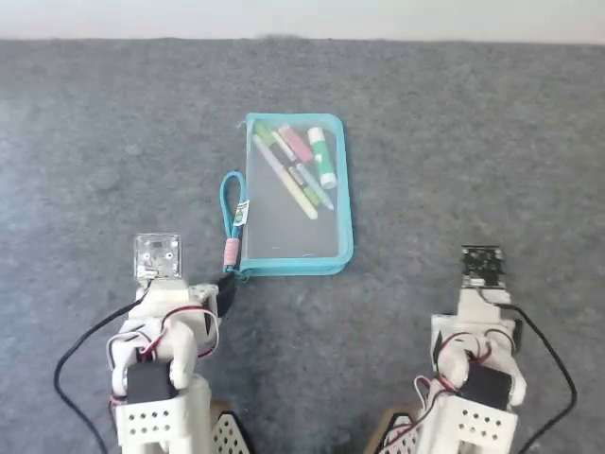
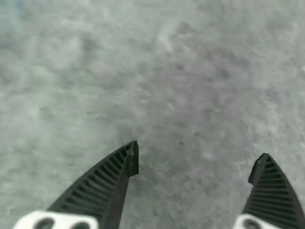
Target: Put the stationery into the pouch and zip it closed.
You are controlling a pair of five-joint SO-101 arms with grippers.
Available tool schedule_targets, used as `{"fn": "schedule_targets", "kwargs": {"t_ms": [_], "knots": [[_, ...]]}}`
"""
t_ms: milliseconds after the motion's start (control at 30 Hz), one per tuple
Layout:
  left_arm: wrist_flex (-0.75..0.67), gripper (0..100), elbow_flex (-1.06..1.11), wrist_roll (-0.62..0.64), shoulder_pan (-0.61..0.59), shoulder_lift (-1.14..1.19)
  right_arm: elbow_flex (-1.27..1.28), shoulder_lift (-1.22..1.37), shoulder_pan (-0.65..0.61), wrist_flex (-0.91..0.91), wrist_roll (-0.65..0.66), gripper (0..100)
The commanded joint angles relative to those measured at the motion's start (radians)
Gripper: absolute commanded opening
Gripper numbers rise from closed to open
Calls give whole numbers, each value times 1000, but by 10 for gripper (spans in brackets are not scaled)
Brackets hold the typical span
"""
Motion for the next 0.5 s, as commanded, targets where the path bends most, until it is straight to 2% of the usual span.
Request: {"fn": "schedule_targets", "kwargs": {"t_ms": [0,467], "knots": [[41,305,-10,-12,5,-15,17,-19,53,8,-5,362],[55,305,-10,-12,3,-17,17,-19,51,8,-5,362]]}}
